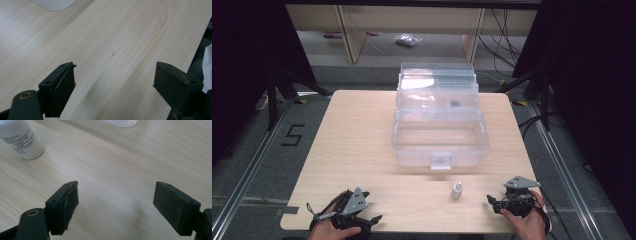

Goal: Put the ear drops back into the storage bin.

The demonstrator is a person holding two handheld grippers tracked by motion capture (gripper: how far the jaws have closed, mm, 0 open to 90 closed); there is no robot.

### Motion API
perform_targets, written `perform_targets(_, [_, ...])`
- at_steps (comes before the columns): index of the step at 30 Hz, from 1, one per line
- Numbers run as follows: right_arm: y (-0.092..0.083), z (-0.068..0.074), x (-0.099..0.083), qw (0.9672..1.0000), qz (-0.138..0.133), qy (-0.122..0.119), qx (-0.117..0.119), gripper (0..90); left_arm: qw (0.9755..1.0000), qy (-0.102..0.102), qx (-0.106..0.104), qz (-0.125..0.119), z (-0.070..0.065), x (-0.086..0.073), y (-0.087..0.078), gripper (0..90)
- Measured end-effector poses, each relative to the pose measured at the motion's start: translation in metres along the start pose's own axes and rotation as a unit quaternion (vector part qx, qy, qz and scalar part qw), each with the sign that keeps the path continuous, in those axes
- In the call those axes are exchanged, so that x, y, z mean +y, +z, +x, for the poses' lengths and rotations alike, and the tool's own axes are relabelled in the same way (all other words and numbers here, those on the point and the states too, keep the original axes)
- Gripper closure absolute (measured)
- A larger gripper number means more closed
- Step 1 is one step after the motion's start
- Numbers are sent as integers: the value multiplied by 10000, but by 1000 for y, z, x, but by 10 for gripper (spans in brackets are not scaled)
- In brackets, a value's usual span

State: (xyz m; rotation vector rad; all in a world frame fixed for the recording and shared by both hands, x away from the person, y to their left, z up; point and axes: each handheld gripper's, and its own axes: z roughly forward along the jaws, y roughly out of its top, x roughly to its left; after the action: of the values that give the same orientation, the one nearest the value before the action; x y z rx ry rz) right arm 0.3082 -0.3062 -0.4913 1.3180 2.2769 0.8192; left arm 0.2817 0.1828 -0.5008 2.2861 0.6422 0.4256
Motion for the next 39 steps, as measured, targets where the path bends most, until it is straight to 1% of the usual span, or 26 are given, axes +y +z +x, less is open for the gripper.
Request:
perform_targets(1, [0,0,0,10000,-4,-33,-33,211,10000,1,-1,1,0,0,0,167])
perform_targets(3, [0,-1,1,10000,-19,-49,42,211,10000,-2,5,-4,0,0,0,167])
perform_targets(5, [1,-1,1,9999,-75,-70,31,212,10000,0,14,-3,0,0,0,167])
perform_targets(7, [0,2,1,10000,43,34,33,214,10000,6,15,13,0,0,0,167])
perform_targets(10, [-2,4,3,10000,11,16,38,216,10000,5,12,13,0,0,0,167])
perform_targets(11, [-2,6,4,10000,30,25,73,219,10000,-8,9,9,0,0,0,167])
perform_targets(12, [-2,5,4,9999,3,-88,92,223,10000,-51,6,11,0,-1,0,167])
perform_targets(13, [-3,8,5,9999,28,12,122,225,9999,-122,5,8,-1,-1,1,167])
perform_targets(14, [-3,8,6,9999,20,-54,125,228,9999,-110,9,15,-1,-1,1,167])
perform_targets(15, [-4,10,7,9999,53,-35,155,232,9999,-100,36,23,-1,-1,1,167])
perform_targets(16, [-3,10,8,9997,43,-178,175,236,10000,-62,18,25,0,-1,0,167])
perform_targets(17, [-4,13,9,9996,88,-96,232,241,10000,-30,27,18,0,-1,0,167])
perform_targets(18, [-5,15,11,9993,125,-170,294,245,10000,-16,38,10,0,-1,0,167])
perform_targets(23, [-10,20,18,9988,152,-269,391,246,10000,-44,31,5,0,-2,0,167])
perform_targets(25, [-12,23,21,9982,183,-376,426,249,10000,-27,27,41,1,-2,0,167])
perform_targets(26, [-14,26,24,9974,209,-469,509,252,10000,-33,30,18,1,-2,0,167])
perform_targets(29, [-16,30,28,9966,246,-535,568,258,10000,24,-9,62,1,-2,-1,167])
perform_targets(30, [-18,36,33,9958,299,-571,658,269,10000,-42,34,2,1,-2,0,167])
perform_targets(31, [-18,36,33,9958,299,-571,658,269,10000,-42,34,2,1,-2,0,167])
perform_targets(32, [-20,39,36,9952,375,-574,703,274,10000,16,8,60,1,-2,-1,167])
perform_targets(33, [-21,44,39,9943,440,-626,748,280,10000,-39,36,16,1,-2,0,167])
perform_targets(34, [-20,49,44,9929,418,-814,758,286,10000,-41,33,14,1,-2,0,167])
perform_targets(35, [-20,49,44,9929,418,-814,758,286,10000,-38,37,13,0,-2,0,167])
perform_targets(36, [-20,51,47,9909,514,-956,801,288,10000,-37,37,14,1,-2,0,167])
perform_targets(38, [-19,57,52,9890,621,-1034,862,299,10000,-37,42,15,1,-2,0,167])
perform_targets(39, [-17,60,54,9878,605,-1153,853,305,10000,-38,38,16,1,-2,0,167])
